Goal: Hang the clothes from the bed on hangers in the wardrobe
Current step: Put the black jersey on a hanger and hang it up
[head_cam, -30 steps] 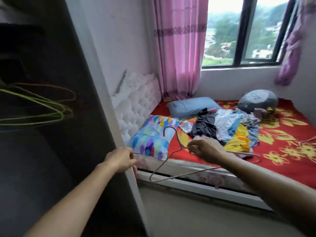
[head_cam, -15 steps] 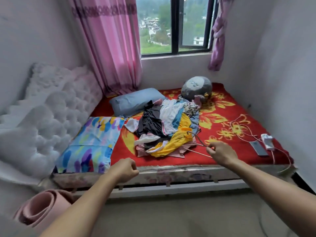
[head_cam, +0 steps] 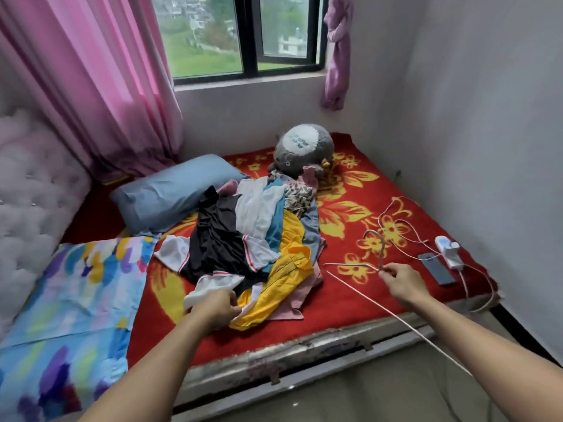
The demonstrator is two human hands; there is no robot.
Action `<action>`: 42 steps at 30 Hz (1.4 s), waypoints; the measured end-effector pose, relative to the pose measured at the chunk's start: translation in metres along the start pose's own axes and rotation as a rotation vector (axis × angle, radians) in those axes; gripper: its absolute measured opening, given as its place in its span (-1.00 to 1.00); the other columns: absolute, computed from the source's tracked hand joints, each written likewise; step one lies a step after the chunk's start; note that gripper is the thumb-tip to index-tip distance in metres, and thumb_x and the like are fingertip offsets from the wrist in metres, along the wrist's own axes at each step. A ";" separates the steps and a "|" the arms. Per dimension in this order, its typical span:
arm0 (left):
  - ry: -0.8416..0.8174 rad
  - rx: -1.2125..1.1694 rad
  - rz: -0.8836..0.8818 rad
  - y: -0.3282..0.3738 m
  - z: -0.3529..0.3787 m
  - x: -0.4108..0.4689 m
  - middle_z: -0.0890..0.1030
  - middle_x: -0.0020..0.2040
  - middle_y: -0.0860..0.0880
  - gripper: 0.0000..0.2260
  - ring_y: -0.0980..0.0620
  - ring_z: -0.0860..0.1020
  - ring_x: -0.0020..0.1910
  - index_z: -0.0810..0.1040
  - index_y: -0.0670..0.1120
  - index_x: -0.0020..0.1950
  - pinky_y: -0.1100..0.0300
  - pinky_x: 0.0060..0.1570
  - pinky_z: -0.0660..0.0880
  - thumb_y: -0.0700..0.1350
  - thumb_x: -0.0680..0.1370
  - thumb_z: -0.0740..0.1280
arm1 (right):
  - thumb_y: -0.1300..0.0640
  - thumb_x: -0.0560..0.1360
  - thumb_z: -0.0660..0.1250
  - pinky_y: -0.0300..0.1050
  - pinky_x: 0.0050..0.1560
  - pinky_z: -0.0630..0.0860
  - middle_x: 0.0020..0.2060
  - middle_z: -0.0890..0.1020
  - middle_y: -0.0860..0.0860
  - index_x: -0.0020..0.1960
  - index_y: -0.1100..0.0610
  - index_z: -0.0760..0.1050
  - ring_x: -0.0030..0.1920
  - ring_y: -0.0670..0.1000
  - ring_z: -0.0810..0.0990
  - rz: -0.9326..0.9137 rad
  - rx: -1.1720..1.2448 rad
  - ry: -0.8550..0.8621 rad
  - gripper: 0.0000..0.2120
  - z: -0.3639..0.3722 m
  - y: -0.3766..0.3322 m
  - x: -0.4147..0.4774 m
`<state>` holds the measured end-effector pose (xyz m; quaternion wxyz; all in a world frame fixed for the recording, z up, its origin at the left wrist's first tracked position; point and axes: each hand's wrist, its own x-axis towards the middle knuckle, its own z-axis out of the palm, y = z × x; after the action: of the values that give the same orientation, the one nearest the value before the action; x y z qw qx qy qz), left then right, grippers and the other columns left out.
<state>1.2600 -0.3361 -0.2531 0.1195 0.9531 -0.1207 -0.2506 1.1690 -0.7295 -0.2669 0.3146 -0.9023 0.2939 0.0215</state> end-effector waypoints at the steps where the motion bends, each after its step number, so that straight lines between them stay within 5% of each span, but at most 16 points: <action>1: -0.024 0.008 0.011 0.006 -0.003 0.016 0.60 -0.25 -0.01 -0.84 0.02 0.53 -0.22 0.57 -0.04 -0.19 0.17 -0.29 0.37 0.01 0.50 0.31 | -0.01 0.54 0.31 -0.01 0.06 0.49 0.07 0.67 0.06 0.14 0.07 0.62 0.13 0.16 0.58 0.006 0.011 0.009 -0.75 0.001 0.000 0.011; 8: -0.129 -0.016 0.027 0.025 0.003 0.131 0.51 -0.37 0.09 -0.82 0.01 0.55 -0.24 0.44 0.05 -0.35 0.13 -0.23 0.47 -0.01 0.45 0.32 | 0.00 0.56 0.29 0.01 0.00 0.48 -0.01 0.69 0.15 0.04 0.14 0.65 0.07 0.23 0.59 0.068 -0.002 0.000 -0.74 0.015 -0.001 0.133; 18: -0.234 -0.055 -0.174 0.018 0.023 0.287 0.63 -0.15 0.00 -0.87 0.00 0.57 -0.11 0.59 -0.06 -0.10 0.14 -0.21 0.43 -0.05 0.49 0.29 | 0.10 0.58 0.21 0.02 -0.10 0.45 -0.05 0.67 0.20 0.02 0.15 0.60 0.00 0.28 0.58 0.046 -0.014 -0.073 -0.78 0.107 -0.036 0.364; 23: -0.188 -0.226 -0.271 0.025 0.046 0.345 0.53 -0.27 0.08 -0.93 0.03 0.52 -0.20 0.56 0.03 -0.17 0.18 -0.27 0.34 -0.05 0.50 0.31 | 0.19 0.57 0.20 0.07 -0.02 0.46 0.04 0.63 0.27 0.12 0.15 0.61 0.06 0.31 0.56 -0.003 -0.064 -0.119 -0.76 0.173 -0.038 0.438; 30: -0.298 -0.274 -0.424 -0.008 0.083 0.348 0.60 -0.24 -0.03 -0.90 -0.03 0.57 -0.21 0.59 0.00 -0.08 0.11 -0.21 0.47 -0.02 0.49 0.33 | 0.22 0.50 0.23 0.06 0.15 0.47 0.18 0.58 0.26 0.23 0.13 0.53 0.19 0.30 0.52 0.049 -0.251 -0.518 -0.68 0.273 -0.012 0.431; 33: -0.336 -0.305 -0.515 -0.030 0.084 0.331 0.63 -0.18 -0.06 -0.88 -0.04 0.59 -0.13 0.61 -0.03 -0.05 0.11 -0.11 0.49 -0.03 0.50 0.33 | 0.18 0.49 0.26 0.10 0.12 0.48 0.16 0.53 0.28 0.25 0.17 0.50 0.17 0.31 0.50 -0.002 -0.333 -0.506 -0.66 0.286 -0.033 0.412; 37: -0.312 -0.347 -0.601 -0.068 0.081 0.320 0.63 -0.12 -0.03 -0.94 -0.04 0.58 -0.07 0.55 0.06 -0.20 0.12 -0.09 0.49 -0.04 0.46 0.31 | 0.17 0.50 0.28 0.08 0.16 0.43 0.18 0.52 0.16 0.29 0.15 0.48 0.24 0.20 0.44 -0.299 -0.303 -0.502 -0.64 0.306 -0.093 0.377; 42: -0.194 -0.323 -0.592 -0.125 0.087 0.341 0.63 -0.22 -0.01 -0.89 -0.05 0.57 -0.10 0.58 -0.04 -0.18 0.11 0.01 0.42 -0.12 0.48 0.26 | 0.12 0.53 0.25 0.04 -0.05 0.49 0.03 0.55 0.06 0.13 0.10 0.55 0.12 0.15 0.50 -0.635 -0.374 -0.610 -0.79 0.365 -0.165 0.323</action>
<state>1.5257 -0.3312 -0.5154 0.1790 0.8873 0.1913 -0.3796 1.5788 -0.5804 -0.5397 0.2096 -0.9411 -0.1110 0.2408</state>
